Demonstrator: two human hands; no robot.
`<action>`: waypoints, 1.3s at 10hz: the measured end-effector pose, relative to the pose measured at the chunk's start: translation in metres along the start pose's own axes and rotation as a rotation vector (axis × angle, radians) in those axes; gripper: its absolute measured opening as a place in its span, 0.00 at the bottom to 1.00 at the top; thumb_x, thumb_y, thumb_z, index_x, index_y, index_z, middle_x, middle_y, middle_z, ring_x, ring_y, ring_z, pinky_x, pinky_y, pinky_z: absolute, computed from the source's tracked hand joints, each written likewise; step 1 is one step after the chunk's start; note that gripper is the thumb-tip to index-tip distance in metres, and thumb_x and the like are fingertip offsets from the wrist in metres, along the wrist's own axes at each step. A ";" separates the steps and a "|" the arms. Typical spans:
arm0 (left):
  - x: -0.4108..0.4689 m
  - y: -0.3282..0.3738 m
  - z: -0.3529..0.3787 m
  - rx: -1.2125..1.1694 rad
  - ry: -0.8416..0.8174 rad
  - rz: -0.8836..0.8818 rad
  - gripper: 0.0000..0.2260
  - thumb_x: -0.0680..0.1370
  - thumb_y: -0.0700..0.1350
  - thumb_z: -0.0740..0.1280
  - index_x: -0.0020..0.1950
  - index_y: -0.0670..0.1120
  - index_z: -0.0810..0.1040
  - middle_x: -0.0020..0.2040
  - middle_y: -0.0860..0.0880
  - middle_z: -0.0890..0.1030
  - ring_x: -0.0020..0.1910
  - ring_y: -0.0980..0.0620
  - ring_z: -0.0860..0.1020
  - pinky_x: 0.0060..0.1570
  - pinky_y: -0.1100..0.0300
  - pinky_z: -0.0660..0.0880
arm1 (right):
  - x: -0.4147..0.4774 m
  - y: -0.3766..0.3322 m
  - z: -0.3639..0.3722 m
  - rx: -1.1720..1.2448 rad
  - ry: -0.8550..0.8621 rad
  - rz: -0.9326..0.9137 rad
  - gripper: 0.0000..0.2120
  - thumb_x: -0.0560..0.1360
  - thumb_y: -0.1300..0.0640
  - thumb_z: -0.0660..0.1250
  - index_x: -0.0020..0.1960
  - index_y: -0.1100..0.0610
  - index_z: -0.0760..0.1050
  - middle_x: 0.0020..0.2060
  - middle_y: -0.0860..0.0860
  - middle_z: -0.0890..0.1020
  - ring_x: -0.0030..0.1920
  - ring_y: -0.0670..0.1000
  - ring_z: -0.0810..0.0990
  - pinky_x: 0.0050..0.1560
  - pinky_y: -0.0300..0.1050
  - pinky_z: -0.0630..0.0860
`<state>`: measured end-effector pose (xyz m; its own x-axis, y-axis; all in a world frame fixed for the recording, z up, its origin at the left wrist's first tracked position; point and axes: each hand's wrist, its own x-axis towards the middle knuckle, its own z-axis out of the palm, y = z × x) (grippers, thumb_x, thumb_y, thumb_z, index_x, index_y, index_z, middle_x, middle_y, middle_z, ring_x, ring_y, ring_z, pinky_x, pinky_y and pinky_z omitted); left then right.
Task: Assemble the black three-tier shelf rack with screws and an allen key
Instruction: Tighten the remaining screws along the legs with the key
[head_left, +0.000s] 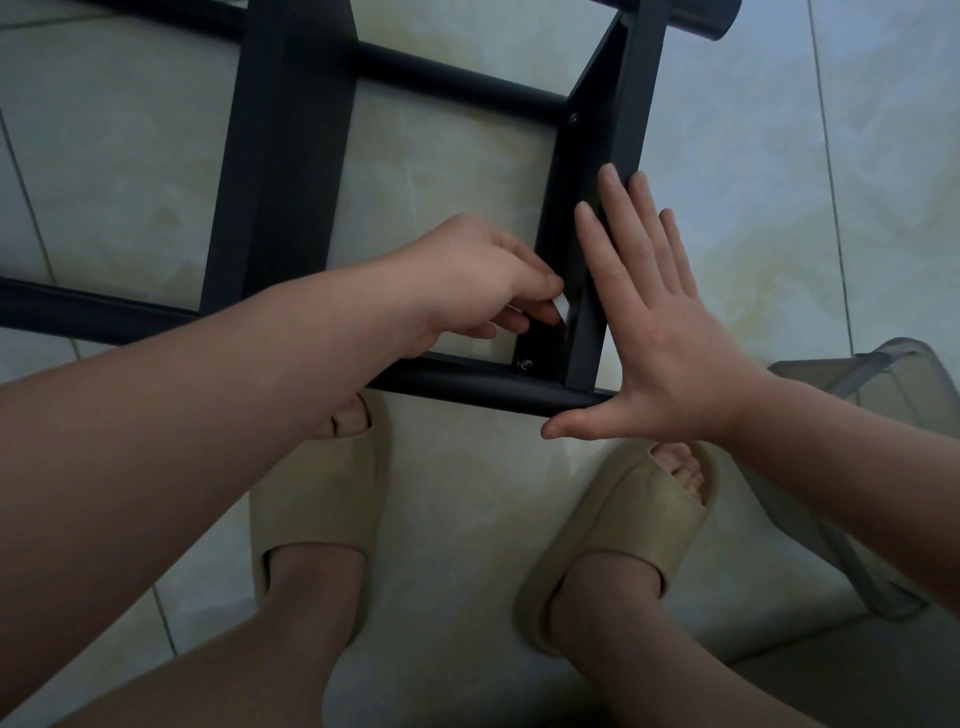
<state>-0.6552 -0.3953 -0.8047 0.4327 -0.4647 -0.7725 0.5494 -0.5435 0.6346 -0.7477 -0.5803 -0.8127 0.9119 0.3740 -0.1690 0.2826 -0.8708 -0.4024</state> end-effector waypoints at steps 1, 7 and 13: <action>-0.001 0.001 -0.001 0.029 -0.003 0.004 0.03 0.79 0.49 0.70 0.47 0.52 0.83 0.40 0.55 0.86 0.42 0.58 0.83 0.44 0.59 0.73 | 0.000 0.000 -0.001 0.003 -0.003 -0.001 0.65 0.67 0.19 0.61 0.82 0.66 0.45 0.81 0.65 0.43 0.81 0.65 0.38 0.78 0.70 0.43; -0.003 0.000 0.000 0.104 -0.021 0.019 0.02 0.79 0.47 0.70 0.47 0.51 0.82 0.39 0.54 0.86 0.35 0.62 0.81 0.39 0.64 0.75 | 0.000 -0.001 -0.002 0.000 -0.008 0.002 0.65 0.67 0.18 0.59 0.82 0.66 0.45 0.81 0.65 0.43 0.81 0.65 0.38 0.78 0.70 0.43; -0.002 0.003 0.002 -0.029 -0.102 -0.103 0.07 0.82 0.45 0.65 0.52 0.43 0.80 0.40 0.51 0.87 0.39 0.56 0.82 0.46 0.60 0.75 | 0.000 0.000 -0.001 0.010 -0.003 0.001 0.65 0.67 0.19 0.60 0.82 0.66 0.46 0.81 0.65 0.44 0.81 0.65 0.38 0.78 0.70 0.43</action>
<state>-0.6562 -0.3970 -0.8010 0.2990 -0.4764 -0.8269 0.6082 -0.5725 0.5498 -0.7471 -0.5803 -0.8114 0.9113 0.3741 -0.1721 0.2786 -0.8679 -0.4111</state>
